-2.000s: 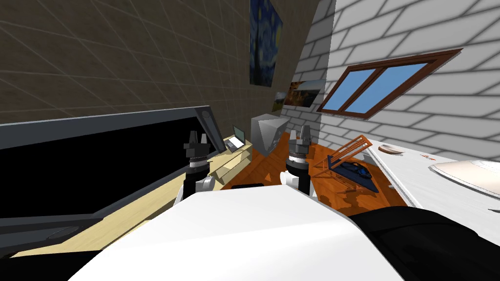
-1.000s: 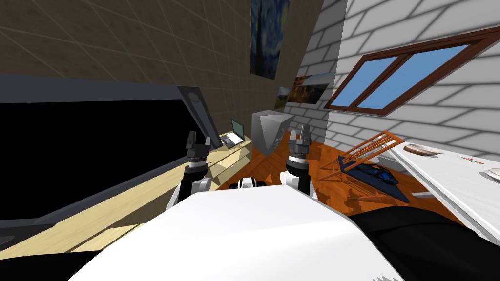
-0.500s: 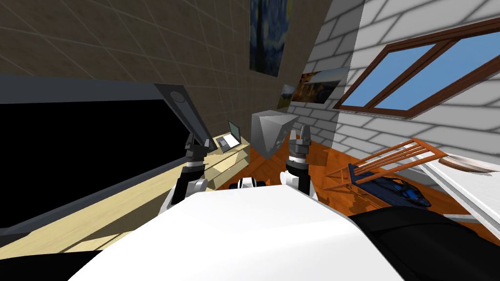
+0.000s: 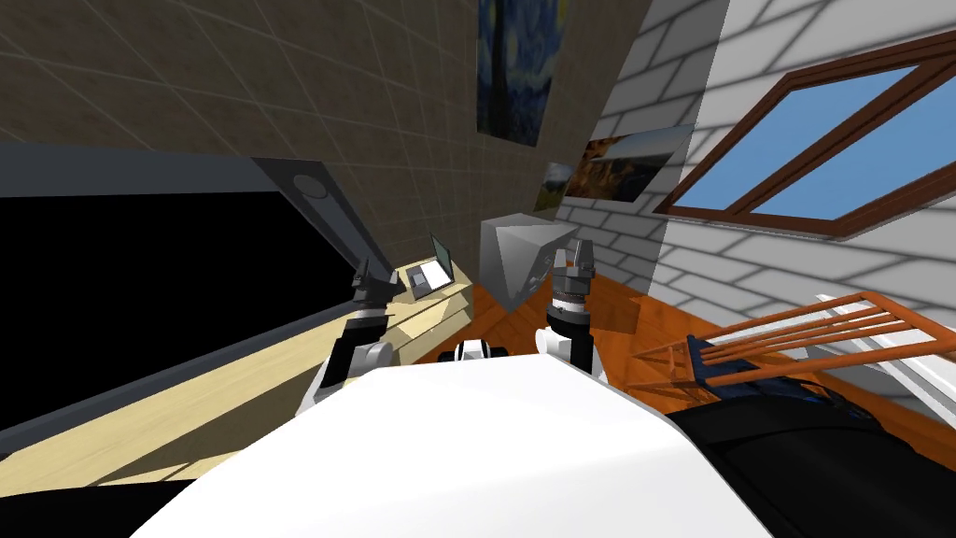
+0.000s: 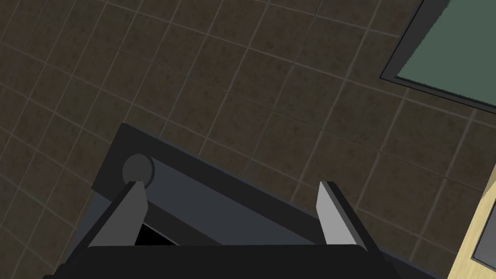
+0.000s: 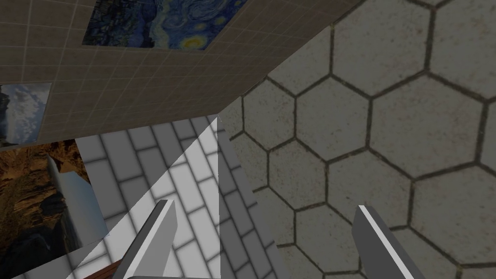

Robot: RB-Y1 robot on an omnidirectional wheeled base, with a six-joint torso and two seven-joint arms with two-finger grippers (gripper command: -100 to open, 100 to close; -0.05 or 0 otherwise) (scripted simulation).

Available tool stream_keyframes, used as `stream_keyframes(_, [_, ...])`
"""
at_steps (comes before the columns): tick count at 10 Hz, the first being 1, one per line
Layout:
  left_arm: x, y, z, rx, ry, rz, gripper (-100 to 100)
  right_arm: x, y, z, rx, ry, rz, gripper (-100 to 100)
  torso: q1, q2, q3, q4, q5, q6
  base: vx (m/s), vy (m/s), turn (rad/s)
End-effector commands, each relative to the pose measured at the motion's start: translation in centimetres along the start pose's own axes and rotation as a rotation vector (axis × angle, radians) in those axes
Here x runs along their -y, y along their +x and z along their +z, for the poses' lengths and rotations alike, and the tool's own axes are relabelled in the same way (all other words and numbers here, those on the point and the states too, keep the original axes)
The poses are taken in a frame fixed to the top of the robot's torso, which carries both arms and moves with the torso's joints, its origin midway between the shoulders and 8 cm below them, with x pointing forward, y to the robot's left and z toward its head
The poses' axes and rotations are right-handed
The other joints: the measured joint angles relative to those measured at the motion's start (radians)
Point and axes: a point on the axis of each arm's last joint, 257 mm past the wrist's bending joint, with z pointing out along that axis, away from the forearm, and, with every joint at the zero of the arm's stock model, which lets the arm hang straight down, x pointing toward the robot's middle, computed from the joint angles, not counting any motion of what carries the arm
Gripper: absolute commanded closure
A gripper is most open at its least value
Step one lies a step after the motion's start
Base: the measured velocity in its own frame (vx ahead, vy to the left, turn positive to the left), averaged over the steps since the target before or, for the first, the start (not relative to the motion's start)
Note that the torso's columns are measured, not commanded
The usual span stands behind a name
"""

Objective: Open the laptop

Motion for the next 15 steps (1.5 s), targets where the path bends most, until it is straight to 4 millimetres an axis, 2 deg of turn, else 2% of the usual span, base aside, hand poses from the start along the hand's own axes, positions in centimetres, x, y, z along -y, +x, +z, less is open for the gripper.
stream_keyframes(1, [-1.5,-2.3,-0.2,0.053,-0.056,-0.064,-100,0.0,0.0,0.0,0.000,0.000,0.000,0,0.000,0.000,0.000,0.000,0.000,0.000,0.143,-0.233,0.131])
stream_keyframes(9, [-6.0,-8.7,-1.9,0.237,-0.190,-0.294,-100,0.0,0.0,0.0,0.000,0.000,0.000,0,-0.002,0.000,0.000,0.000,-0.001,0.000,0.149,-0.213,0.117])
stream_keyframes(15, [-8.7,-11.8,-3.8,0.362,-0.246,-0.464,-100,0.0,0.0,0.0,0.000,0.000,0.000,0,0.003,0.001,0.001,0.000,0.001,0.000,0.116,-0.179,0.097])
